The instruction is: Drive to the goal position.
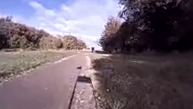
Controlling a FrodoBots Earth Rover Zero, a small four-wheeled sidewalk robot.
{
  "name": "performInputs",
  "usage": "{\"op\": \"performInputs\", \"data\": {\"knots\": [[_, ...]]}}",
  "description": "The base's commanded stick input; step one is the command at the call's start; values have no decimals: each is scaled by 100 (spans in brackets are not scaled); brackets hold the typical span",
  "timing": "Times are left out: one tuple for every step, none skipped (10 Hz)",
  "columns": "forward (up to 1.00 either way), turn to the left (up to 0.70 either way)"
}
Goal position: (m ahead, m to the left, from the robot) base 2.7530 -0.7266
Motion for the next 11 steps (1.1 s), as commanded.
{"op": "performInputs", "data": {"knots": [[70, 0], [70, 0], [70, 0], [70, 0], [70, 1], [70, 6], [70, 35], [70, 35], [70, 35], [70, 35], [70, 35]]}}
